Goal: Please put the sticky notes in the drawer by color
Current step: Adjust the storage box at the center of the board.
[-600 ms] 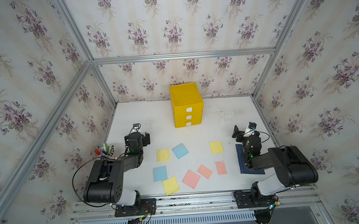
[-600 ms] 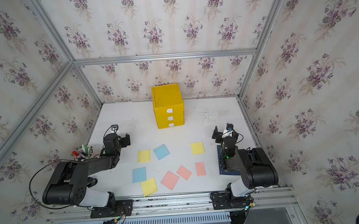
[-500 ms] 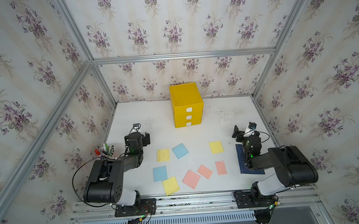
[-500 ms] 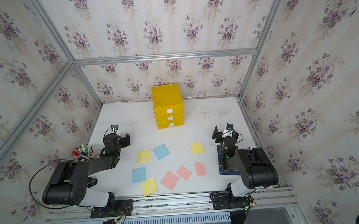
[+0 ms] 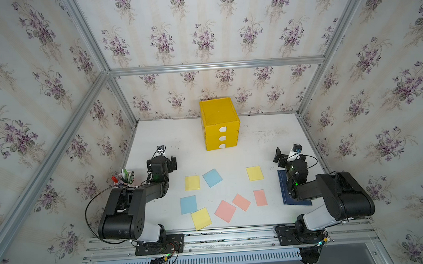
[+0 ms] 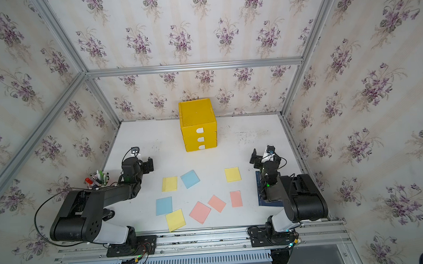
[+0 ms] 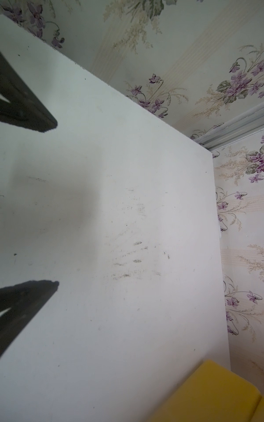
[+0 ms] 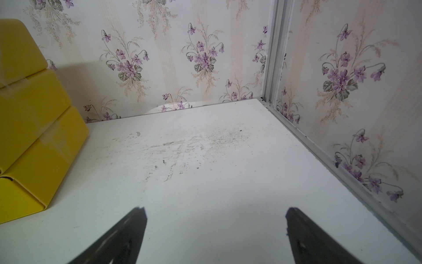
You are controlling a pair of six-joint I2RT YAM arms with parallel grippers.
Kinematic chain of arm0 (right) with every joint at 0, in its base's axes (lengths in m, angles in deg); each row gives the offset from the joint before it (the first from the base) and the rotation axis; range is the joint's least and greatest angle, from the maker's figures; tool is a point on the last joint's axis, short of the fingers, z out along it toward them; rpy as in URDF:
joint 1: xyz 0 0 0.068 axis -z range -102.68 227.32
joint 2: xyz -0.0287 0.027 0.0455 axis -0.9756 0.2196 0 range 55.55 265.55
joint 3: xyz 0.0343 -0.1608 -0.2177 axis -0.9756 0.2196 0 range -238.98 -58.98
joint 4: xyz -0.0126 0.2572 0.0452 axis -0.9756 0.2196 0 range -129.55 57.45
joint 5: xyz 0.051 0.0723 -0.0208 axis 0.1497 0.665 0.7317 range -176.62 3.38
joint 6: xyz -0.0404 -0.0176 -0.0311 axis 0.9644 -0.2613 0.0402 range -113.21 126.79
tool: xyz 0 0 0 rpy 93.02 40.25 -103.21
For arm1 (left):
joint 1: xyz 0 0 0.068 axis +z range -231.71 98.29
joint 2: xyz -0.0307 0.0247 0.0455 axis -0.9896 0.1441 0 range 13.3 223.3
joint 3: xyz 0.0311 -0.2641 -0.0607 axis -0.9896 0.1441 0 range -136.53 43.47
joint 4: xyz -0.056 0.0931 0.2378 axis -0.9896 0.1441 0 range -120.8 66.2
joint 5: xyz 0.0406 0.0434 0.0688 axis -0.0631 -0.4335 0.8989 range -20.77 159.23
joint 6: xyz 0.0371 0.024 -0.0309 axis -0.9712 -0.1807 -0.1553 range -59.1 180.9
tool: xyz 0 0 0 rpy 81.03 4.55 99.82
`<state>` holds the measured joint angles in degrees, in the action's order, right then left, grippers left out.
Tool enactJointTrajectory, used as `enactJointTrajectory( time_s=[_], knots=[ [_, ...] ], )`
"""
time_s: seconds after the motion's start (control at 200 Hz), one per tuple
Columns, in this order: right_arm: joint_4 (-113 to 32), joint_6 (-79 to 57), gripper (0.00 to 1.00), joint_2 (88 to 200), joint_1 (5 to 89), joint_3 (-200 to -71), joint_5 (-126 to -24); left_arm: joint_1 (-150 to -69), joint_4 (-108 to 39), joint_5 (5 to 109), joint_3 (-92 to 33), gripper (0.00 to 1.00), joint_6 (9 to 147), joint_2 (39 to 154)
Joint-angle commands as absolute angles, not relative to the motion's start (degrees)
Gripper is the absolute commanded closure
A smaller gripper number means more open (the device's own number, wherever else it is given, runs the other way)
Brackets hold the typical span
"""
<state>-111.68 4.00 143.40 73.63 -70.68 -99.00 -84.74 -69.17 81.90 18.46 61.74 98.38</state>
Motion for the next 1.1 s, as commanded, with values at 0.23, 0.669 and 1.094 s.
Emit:
enactJointTrajectory(
  time_s=[0.23, 0.669, 1.094],
  knots=[
    [-114.5, 4.5, 0.0, 143.4, 73.6, -70.7, -98.7, -84.7, -71.5, 82.1, 18.6, 0.0, 61.2, 98.4],
    [-71.8, 0.1, 0.01, 126.7, 70.7, -96.5, -83.8, -94.2, -55.4, 91.0, 12.8, 0.0, 59.6, 80.0],
    [-52.1, -9.3, 0.08, 153.5, 61.8, -136.1, -72.0, -94.4, -22.3, 51.2, -33.5, 0.0, 87.8, 104.2]
  ],
)
